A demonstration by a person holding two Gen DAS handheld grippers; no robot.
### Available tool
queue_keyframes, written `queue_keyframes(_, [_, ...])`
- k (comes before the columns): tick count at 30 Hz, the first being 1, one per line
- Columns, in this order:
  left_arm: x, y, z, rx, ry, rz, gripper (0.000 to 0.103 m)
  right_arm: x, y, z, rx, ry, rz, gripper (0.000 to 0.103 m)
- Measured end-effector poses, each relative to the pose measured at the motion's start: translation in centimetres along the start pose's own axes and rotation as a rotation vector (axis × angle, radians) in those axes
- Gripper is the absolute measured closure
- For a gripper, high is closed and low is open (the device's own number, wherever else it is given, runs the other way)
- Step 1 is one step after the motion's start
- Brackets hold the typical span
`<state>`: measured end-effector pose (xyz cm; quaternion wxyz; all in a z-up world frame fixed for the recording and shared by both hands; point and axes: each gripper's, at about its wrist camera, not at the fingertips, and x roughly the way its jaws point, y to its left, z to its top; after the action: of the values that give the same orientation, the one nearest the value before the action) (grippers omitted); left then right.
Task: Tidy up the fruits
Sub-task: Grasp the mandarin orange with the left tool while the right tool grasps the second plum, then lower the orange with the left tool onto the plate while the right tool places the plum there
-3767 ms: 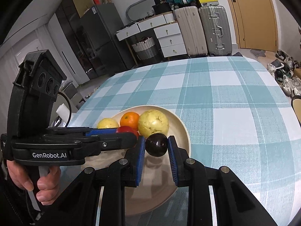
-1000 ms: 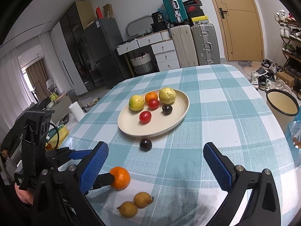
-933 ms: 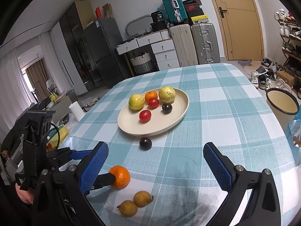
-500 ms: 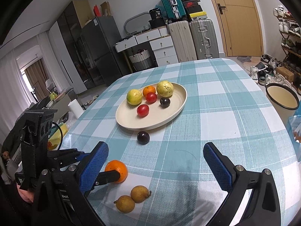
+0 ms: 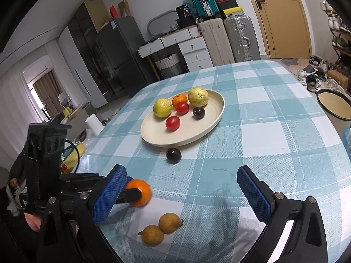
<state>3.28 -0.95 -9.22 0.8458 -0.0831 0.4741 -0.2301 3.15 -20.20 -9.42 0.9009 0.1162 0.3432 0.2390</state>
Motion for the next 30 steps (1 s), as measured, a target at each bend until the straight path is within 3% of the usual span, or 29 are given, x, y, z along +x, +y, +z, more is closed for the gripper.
queue_keyframes(5, [-1.2, 2.3, 0.5, -0.087, -0.016, -0.036, 0.069, 1.9, 0.2, 0.5, -0.007, 0.06, -0.008, 0.0])
queue_keyframes(15, [-2.5, 6.0, 0.8, -0.16, -0.029, -0.017, 0.069, 6.6, 1.0, 1.4, -0.022, 0.151, 0.012, 0.002])
queue_keyframes(17, [-2.6, 6.5, 0.8, -0.167, -0.032, -0.008, 0.069, 7.2, 1.3, 1.6, -0.028, 0.16, 0.018, 0.012])
queue_keyframes(27, [-2.5, 7.6, 1.2, -0.192, -0.038, -0.034, 0.069, 9.6, 2.0, 2.1, -0.048, 0.2, 0.014, 0.027])
queue_keyframes(30, [-2.5, 7.6, 1.2, -0.191, -0.038, -0.036, 0.069, 10.0, 2.3, 2.2, -0.066, 0.213, 0.005, 0.038])
